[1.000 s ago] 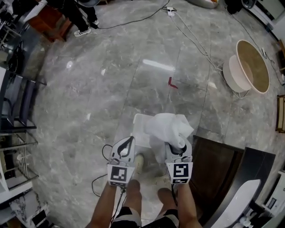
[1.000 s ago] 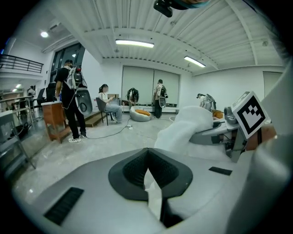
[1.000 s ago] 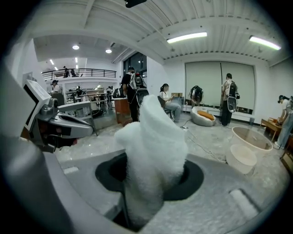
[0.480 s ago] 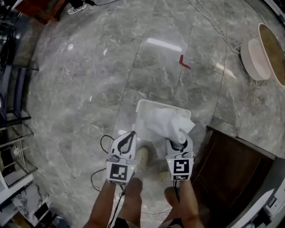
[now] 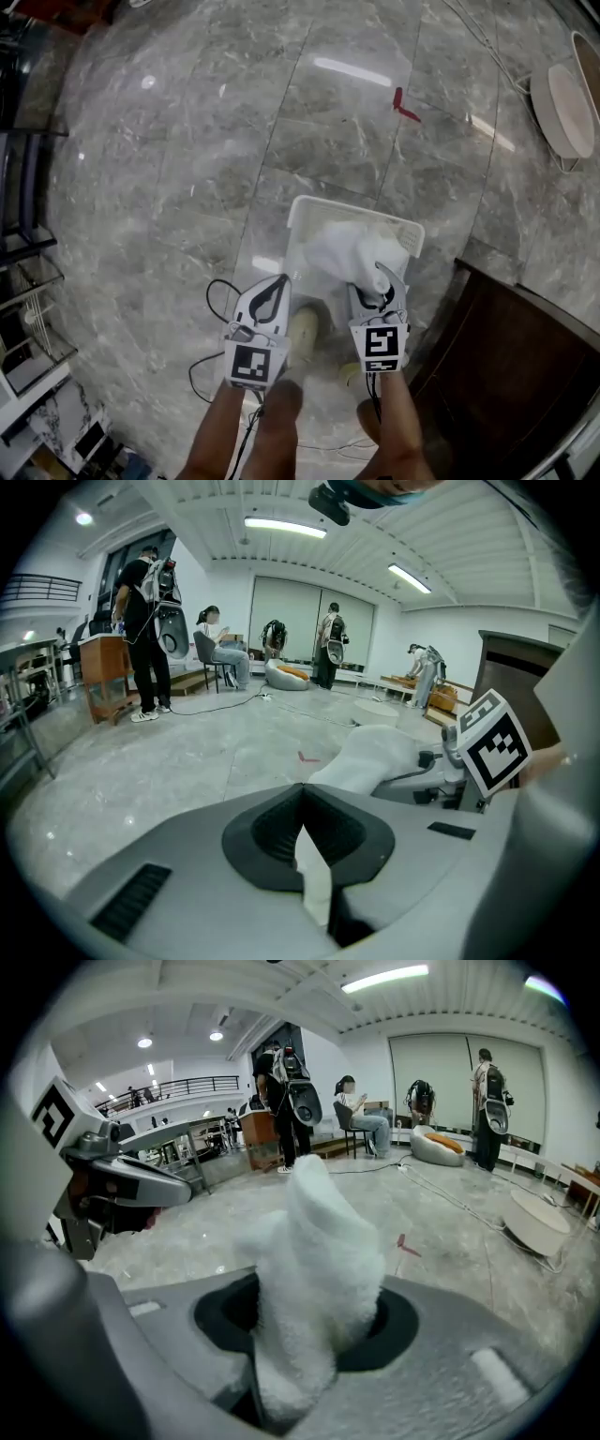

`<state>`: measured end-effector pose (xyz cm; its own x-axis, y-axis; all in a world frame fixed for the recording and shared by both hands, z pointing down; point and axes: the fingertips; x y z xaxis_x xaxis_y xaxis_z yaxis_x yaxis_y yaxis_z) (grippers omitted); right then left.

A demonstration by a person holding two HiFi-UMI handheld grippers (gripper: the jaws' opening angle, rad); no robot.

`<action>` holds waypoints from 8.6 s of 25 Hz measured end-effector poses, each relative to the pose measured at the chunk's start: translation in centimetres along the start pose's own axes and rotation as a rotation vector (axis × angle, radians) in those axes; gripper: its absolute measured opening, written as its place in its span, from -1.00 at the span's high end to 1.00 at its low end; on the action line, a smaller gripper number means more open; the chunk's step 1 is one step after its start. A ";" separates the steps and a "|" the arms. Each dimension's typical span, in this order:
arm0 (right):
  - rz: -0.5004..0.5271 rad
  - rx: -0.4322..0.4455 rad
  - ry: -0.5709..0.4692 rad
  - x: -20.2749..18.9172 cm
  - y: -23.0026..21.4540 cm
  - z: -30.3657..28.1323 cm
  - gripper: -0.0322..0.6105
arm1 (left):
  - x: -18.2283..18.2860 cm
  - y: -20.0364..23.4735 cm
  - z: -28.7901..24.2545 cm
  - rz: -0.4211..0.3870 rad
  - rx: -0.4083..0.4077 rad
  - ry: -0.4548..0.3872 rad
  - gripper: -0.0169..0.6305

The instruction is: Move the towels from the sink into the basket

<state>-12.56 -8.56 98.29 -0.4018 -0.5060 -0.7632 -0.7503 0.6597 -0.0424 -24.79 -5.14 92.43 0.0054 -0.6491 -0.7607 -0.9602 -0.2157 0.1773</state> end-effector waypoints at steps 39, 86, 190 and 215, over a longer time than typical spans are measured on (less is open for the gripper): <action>-0.076 -0.006 -0.080 10.9 -1.6 7.8 0.00 | 11.6 -2.7 6.4 -0.151 -0.014 -0.107 0.92; -0.096 -0.518 -0.472 39.3 -3.2 62.9 0.87 | 44.8 -27.4 41.4 -0.415 -0.271 -0.450 0.92; -1.217 -1.492 -0.040 -26.4 2.3 100.6 -0.91 | 1.6 -90.0 45.4 -1.057 -1.571 0.101 0.92; -1.143 -1.541 -0.001 -25.7 1.4 101.9 0.42 | 2.8 -89.4 43.8 -1.030 -1.540 0.092 0.92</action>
<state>50.23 62.01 52.12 0.5465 -0.2773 -0.7902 -0.3653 -0.9280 0.0730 48.81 44.26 47.08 0.4140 0.1315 -0.9007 0.5010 -0.8591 0.1049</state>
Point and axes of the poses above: the fingertips, and each gripper's own axes: z backward along the fingers, y to its left, x out of its top, and after that the axes turned 3 degrees about z, right-handed
